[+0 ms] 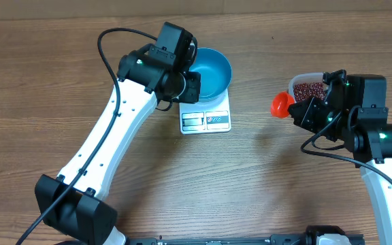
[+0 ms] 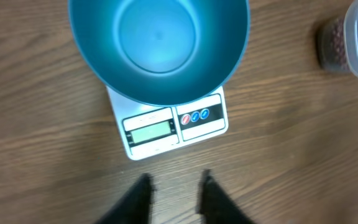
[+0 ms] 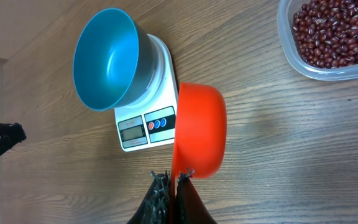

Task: Scoop item into bowl and weigh 150g on scale
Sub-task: 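Carry the red scoop with the right gripper toward the bean tub, then move the left gripper down to the scale's buttons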

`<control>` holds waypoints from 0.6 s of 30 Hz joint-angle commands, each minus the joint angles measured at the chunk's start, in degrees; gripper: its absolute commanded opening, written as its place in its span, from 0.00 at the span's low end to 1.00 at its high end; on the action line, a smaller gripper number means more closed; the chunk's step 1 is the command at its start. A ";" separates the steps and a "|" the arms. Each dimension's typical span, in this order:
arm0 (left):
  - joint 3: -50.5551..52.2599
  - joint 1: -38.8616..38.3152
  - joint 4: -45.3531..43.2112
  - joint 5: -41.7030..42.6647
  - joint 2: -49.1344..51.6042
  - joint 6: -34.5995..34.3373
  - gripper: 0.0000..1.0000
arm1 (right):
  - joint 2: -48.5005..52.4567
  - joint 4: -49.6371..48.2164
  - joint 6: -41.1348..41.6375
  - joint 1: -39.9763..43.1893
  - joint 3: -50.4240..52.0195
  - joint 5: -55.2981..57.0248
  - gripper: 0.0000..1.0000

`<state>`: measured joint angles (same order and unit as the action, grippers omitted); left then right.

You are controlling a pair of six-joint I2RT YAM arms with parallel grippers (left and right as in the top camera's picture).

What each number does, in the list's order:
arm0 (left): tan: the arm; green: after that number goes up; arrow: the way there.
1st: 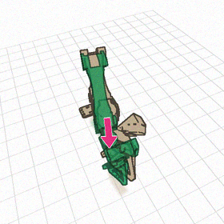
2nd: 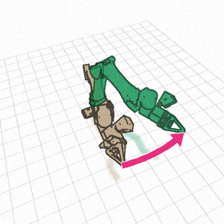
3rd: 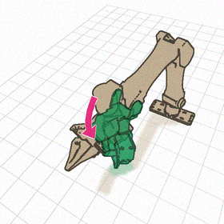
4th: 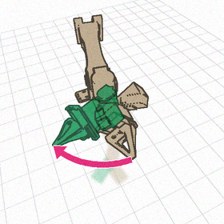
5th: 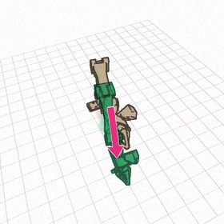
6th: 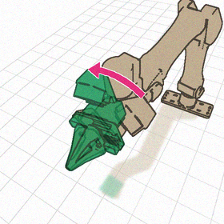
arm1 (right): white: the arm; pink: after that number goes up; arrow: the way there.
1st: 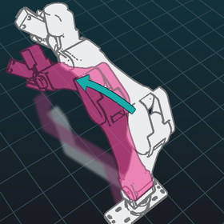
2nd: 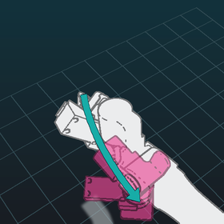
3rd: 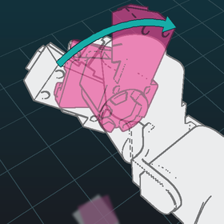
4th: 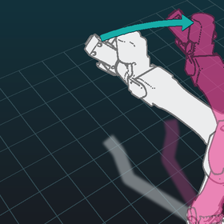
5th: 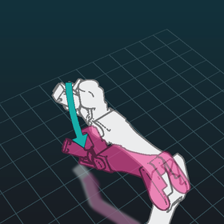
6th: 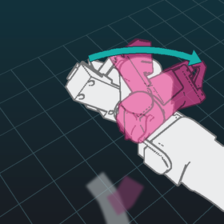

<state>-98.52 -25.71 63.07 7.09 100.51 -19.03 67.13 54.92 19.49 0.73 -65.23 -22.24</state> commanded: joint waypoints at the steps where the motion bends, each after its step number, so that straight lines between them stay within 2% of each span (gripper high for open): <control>1: 1.79 -2.05 -0.09 -0.07 0.46 -0.33 0.09 | 0.09 -0.44 -0.07 0.20 -1.81 0.37 0.04; 2: 2.73 -2.56 -0.57 -0.11 0.46 -0.31 0.04 | 0.09 -0.37 -0.07 0.20 -1.81 0.37 0.04; 10: 13.09 -4.79 -9.53 -0.17 0.46 -0.33 0.04 | 0.09 -0.31 -0.04 0.20 -1.81 0.37 0.04; 18: 23.87 -5.49 -26.91 -0.22 0.46 -0.26 0.04 | 0.09 -0.37 -0.04 0.20 -1.81 0.37 0.04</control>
<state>-77.84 -30.63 39.94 7.05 100.66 -19.18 67.13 54.92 19.49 0.73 -65.23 -22.22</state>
